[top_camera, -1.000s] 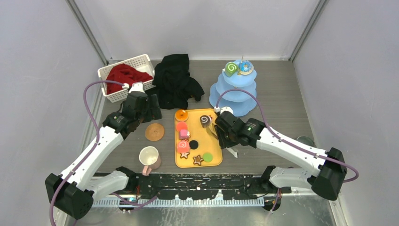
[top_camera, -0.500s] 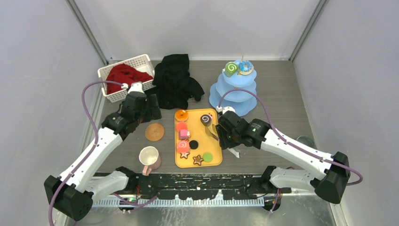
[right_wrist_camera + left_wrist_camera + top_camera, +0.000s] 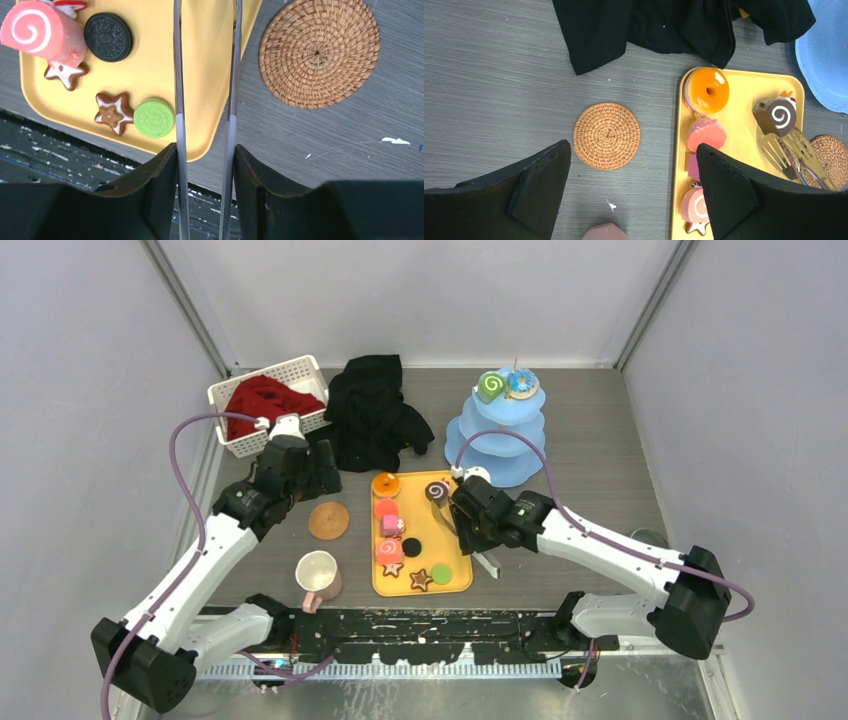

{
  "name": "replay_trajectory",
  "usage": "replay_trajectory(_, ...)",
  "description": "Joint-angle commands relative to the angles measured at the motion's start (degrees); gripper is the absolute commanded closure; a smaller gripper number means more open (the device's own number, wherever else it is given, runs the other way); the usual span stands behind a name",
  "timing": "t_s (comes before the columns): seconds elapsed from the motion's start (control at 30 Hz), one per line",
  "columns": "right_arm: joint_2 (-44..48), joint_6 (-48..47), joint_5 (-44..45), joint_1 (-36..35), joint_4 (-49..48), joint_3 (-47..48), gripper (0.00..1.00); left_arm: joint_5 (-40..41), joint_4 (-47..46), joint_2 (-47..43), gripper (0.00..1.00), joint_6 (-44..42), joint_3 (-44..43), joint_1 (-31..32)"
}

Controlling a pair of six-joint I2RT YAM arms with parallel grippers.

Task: Serve the afternoon tea
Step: Adjust the dessert on the tray, then pick up the desert from the tray.

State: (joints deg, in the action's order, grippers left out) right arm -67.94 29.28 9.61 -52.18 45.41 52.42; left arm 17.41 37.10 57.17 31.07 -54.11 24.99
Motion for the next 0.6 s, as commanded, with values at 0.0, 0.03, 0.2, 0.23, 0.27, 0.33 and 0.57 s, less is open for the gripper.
replay_trajectory(0.0,-1.14,1.24,5.33,-0.38,-4.69,1.00,0.52,1.28,-0.64,-1.22,0.05,-0.08,-0.26,-0.30)
replay_trajectory(0.03,-1.33,1.30,6.07,-0.38,-4.83,1.32,0.52,1.31,-0.71,-1.23,0.05,-0.13,-0.24,-0.30)
replay_trajectory(0.2,-1.69,1.33,8.09,-0.37,-5.02,1.97,0.69,1.32,-0.85,-0.89,0.05,-0.29,-0.04,-0.27)
replay_trajectory(0.23,-1.63,1.11,7.82,-0.35,-4.94,2.10,0.74,1.36,-0.87,-0.79,0.05,-0.34,-0.13,-0.29)
replay_trajectory(0.27,-1.54,0.71,7.32,-0.37,-4.83,2.24,0.79,1.39,-0.96,-0.68,0.05,-0.53,-0.17,-0.30)
replay_trajectory(0.33,-0.87,-0.88,5.53,-0.37,-4.52,2.92,0.89,1.48,-1.06,-0.40,0.05,-0.70,-0.29,-0.30)
replay_trajectory(0.57,3.70,-9.23,4.45,-0.35,5.44,12.04,0.99,1.51,-1.51,0.48,0.04,-1.16,-1.14,-0.27)
